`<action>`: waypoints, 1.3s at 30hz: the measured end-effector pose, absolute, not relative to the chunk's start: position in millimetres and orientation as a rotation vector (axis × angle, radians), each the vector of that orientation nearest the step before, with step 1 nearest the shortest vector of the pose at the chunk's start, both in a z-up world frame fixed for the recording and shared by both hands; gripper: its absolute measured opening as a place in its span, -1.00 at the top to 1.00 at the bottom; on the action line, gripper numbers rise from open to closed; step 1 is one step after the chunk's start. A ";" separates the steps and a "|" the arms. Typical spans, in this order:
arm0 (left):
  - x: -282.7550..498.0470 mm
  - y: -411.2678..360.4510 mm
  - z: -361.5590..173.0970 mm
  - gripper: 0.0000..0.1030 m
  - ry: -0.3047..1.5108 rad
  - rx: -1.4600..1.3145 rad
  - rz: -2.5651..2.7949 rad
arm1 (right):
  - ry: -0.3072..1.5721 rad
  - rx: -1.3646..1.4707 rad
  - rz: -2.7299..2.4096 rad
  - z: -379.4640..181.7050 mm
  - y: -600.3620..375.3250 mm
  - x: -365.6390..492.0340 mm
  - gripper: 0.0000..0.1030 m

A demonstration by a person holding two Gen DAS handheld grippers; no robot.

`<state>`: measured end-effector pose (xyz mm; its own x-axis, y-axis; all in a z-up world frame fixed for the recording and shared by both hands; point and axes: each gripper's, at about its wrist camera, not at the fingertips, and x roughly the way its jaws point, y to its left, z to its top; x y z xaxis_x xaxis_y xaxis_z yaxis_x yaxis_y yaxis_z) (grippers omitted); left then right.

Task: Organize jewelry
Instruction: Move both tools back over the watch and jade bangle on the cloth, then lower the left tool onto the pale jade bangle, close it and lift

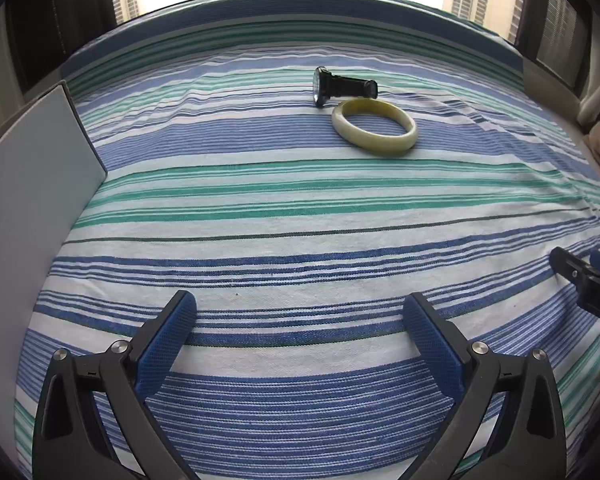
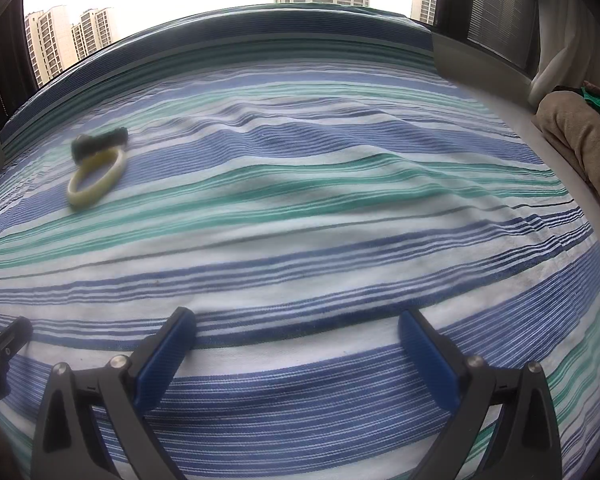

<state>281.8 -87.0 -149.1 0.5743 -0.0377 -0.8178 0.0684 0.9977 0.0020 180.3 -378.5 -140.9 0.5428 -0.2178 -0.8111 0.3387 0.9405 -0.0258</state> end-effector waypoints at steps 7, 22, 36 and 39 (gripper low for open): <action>281.7 -86.5 -148.7 -0.99 0.957 0.034 -0.063 | 0.941 0.140 -0.332 -141.0 -378.2 180.5 -1.00; 283.2 -87.2 -149.7 -0.99 0.960 0.033 -0.069 | 0.941 0.140 -0.333 -141.7 -378.4 180.5 -1.00; 314.3 -58.0 -70.2 -0.98 1.087 -0.155 -0.188 | 0.940 0.141 -0.331 -137.6 -377.1 179.7 -1.00; 362.8 -73.2 -66.4 -0.98 1.118 -0.122 -0.152 | 0.940 0.141 -0.332 -137.4 -377.3 179.2 -1.00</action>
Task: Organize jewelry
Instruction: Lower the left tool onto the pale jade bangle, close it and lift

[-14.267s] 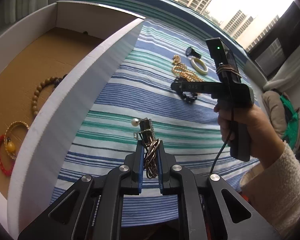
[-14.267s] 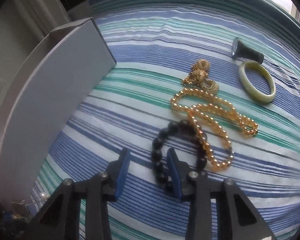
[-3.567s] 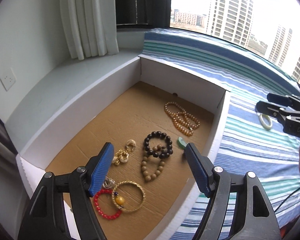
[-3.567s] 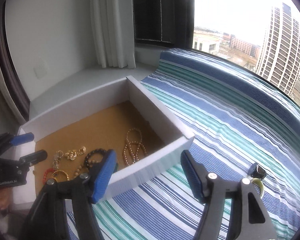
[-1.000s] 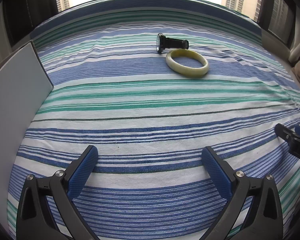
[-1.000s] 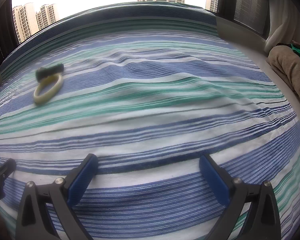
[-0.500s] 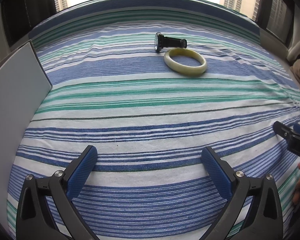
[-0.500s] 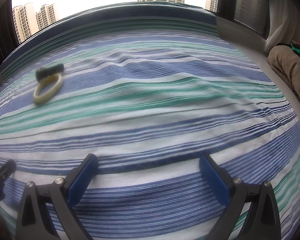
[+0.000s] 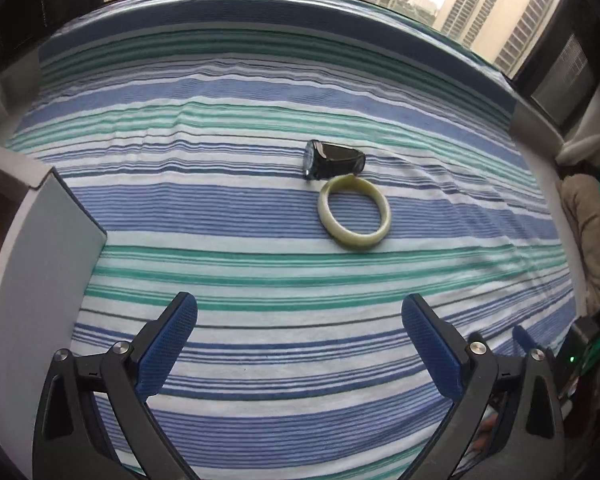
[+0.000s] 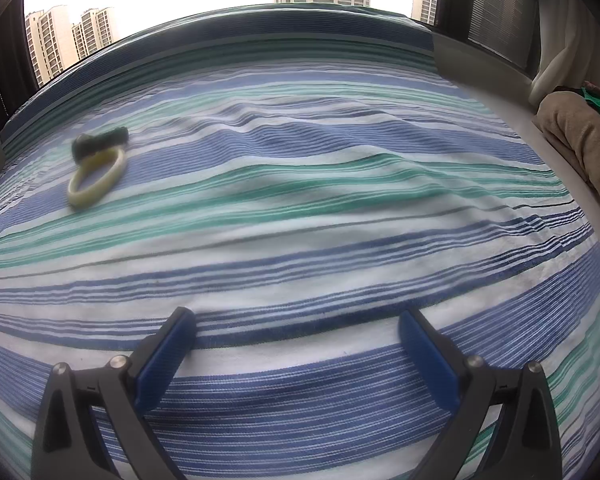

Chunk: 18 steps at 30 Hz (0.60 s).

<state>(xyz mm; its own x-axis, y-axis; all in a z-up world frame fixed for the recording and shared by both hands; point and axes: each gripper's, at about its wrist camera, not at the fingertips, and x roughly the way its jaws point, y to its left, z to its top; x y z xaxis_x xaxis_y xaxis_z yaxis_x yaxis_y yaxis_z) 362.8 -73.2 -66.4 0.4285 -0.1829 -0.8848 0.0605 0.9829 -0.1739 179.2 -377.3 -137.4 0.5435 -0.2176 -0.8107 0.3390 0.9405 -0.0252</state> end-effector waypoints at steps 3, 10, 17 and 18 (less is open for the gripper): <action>407.9 -90.0 -86.3 -0.90 1.170 -0.117 -0.116 | 0.940 0.141 -0.332 -137.6 -377.4 179.3 -1.00; 452.5 -127.5 -129.0 -0.32 1.180 -0.033 -0.025 | 0.940 0.141 -0.332 -137.8 -377.5 179.2 -1.00; 437.1 -138.8 -133.7 0.84 1.123 0.045 -0.034 | 0.940 0.140 -0.333 -137.9 -377.5 179.1 -1.00; 434.3 -134.8 -132.5 0.84 1.126 0.028 -0.037 | 0.940 0.140 -0.333 -138.0 -377.5 179.4 -1.00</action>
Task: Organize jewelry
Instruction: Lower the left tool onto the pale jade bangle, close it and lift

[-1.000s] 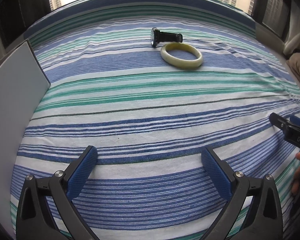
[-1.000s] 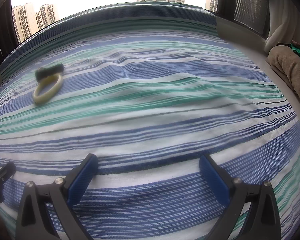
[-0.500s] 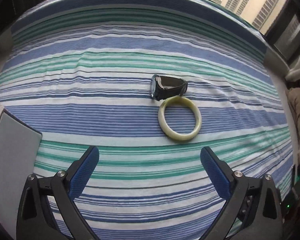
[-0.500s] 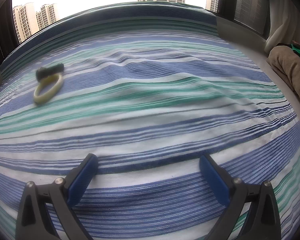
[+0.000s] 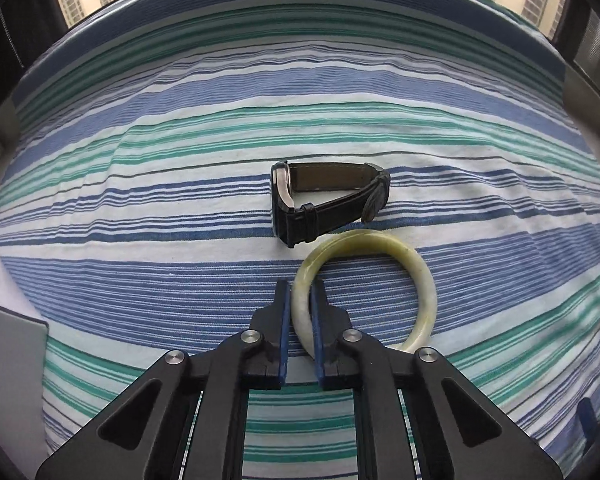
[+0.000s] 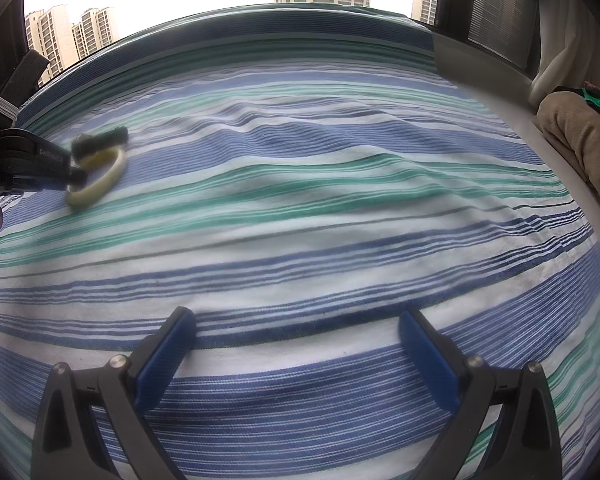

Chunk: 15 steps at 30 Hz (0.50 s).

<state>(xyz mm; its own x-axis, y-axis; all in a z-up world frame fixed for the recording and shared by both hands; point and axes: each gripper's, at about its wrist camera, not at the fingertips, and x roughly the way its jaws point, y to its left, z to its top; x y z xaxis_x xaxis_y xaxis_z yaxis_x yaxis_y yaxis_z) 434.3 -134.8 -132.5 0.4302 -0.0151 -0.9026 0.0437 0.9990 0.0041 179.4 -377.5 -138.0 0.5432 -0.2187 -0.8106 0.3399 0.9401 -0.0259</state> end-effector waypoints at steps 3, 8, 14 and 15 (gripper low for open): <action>421.8 -114.7 -127.0 0.84 1.136 -0.049 -0.055 | 0.940 0.140 -0.333 -138.4 -377.4 179.7 -1.00; 374.6 -68.3 -106.7 0.83 1.130 -0.091 -0.093 | 0.940 0.140 -0.333 -138.2 -377.1 179.6 -1.00; 295.7 3.7 -89.4 0.83 1.154 -0.164 -0.079 | 0.940 0.141 -0.334 -138.5 -376.8 179.8 -1.00; 282.0 14.6 -88.1 0.83 1.157 -0.175 -0.074 | 0.940 0.142 -0.333 -138.9 -376.9 180.2 -1.00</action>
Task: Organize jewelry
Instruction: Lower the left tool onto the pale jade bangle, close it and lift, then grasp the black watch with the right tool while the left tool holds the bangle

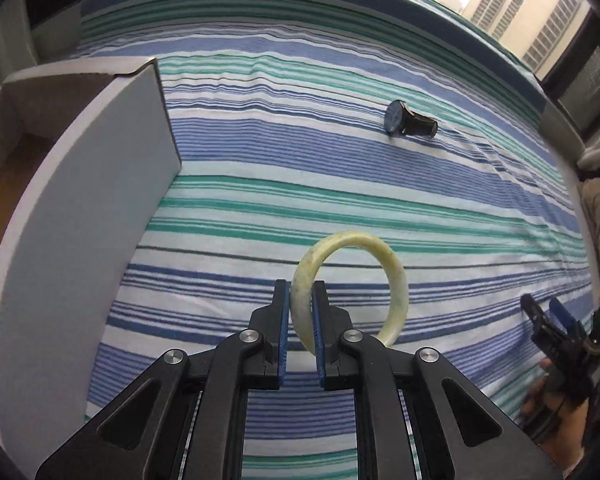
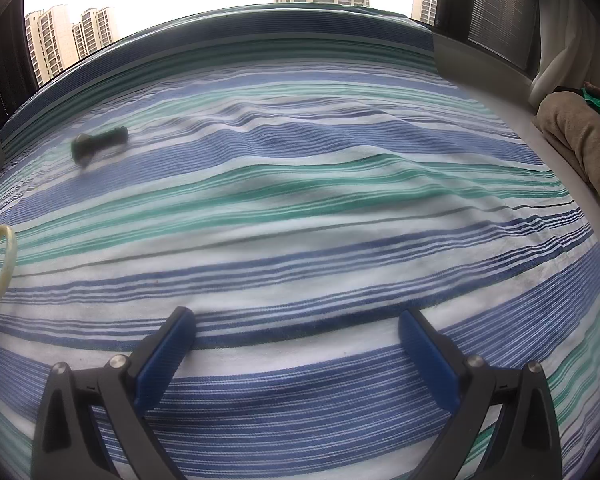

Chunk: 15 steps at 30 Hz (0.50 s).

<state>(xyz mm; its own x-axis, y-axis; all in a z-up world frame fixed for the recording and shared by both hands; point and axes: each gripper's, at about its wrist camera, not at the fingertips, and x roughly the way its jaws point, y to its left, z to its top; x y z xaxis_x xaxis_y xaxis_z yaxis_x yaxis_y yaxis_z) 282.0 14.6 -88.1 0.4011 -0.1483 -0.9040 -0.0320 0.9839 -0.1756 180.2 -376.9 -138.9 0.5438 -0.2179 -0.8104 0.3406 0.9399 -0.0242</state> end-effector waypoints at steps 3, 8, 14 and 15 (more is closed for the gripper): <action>248.2 42.1 -85.9 0.82 1.164 -0.199 -0.058 | 0.952 0.132 -0.328 -137.2 -376.7 179.6 -1.00; 229.5 58.6 -98.9 0.81 1.168 -0.201 -0.040 | 0.989 0.151 -0.147 -89.7 -356.1 205.6 -0.99; 226.2 64.4 -113.6 0.82 1.183 -0.244 -0.016 | 0.987 0.199 0.195 -22.3 -295.3 314.6 -0.52; 228.3 62.2 -119.0 0.82 1.194 -0.250 -0.012 | 1.010 0.192 0.219 -21.0 -284.3 335.5 -0.30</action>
<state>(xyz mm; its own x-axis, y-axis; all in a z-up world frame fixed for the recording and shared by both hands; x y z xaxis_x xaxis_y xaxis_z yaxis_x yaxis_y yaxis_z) 228.3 62.2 -119.0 0.3710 -0.1405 -0.9179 -0.1224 0.9725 -0.1984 335.5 -284.3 -21.0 0.5130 0.2689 -0.8152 -0.0926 0.9615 0.2589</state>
